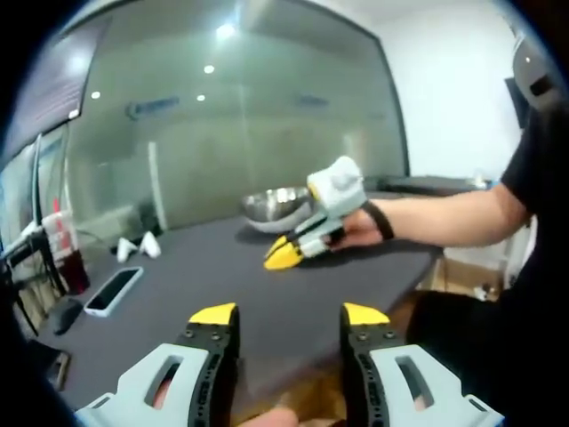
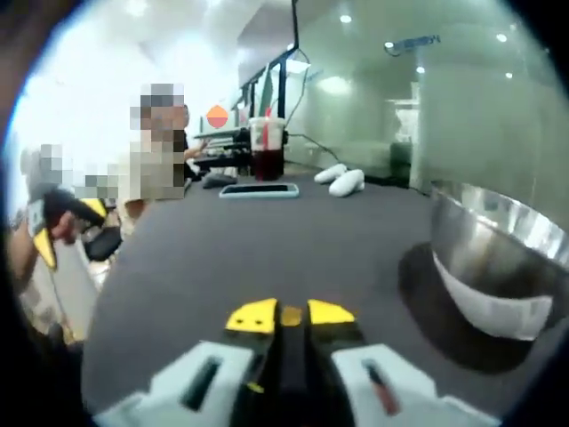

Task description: Pick up the QQ candy scattered on the table and place it into the stainless steel bowl on the table

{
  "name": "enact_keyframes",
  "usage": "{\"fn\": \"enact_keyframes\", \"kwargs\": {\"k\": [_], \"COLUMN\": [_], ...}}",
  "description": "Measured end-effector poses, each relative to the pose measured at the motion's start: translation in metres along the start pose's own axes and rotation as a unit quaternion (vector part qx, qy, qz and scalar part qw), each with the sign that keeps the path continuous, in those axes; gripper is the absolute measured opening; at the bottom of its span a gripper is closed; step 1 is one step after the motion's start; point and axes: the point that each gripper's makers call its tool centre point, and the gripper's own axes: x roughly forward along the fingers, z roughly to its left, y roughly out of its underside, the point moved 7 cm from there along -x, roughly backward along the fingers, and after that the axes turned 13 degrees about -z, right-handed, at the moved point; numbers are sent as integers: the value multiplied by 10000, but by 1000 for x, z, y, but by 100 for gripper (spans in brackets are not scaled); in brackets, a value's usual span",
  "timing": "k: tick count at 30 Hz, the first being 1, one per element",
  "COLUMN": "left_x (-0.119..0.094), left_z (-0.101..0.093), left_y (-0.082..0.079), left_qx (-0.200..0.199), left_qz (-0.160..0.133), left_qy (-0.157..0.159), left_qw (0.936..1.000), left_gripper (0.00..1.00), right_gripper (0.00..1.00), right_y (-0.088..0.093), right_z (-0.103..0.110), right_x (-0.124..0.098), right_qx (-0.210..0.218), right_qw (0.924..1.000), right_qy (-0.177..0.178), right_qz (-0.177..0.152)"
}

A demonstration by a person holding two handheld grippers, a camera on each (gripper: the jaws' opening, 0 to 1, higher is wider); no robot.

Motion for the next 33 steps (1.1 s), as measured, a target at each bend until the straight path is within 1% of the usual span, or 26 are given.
{"fn": "enact_keyframes", "kwargs": {"k": [16, 22, 25, 28, 30, 33], "left_x": [-2, -2, -2, 0, 1, 4], "left_z": [0, 0, 0, -1, -2, -3], "left_y": [-1, -2, -2, -4, -6, -6], "left_qx": [18, 25, 24, 26, 31, 47], "left_qz": [-4, -15, -17, -31, -59, -62], "left_qy": [-13, -17, -8, -6, 14, 43], "left_qw": [10000, 10000, 10000, 10000, 10000, 10000], "left_gripper": [46, 46, 46, 47, 47, 47], "right_gripper": [9, 9, 9, 9, 9, 9], "right_y": [0, -3, -8, -11, -14, -17], "right_z": [2, 3, 3, 2, -1, -9], "right_x": [0, -4, -11, -23, -36, -54], "right_qx": [23, -5, 21, 0, -11, 158], "right_qw": [10000, 10000, 9998, 9995, 9988, 9972], "right_qy": [-13, 29, 105, 211, 343, 520], "right_qz": [4, -66, -154, -232, -339, -509]}}
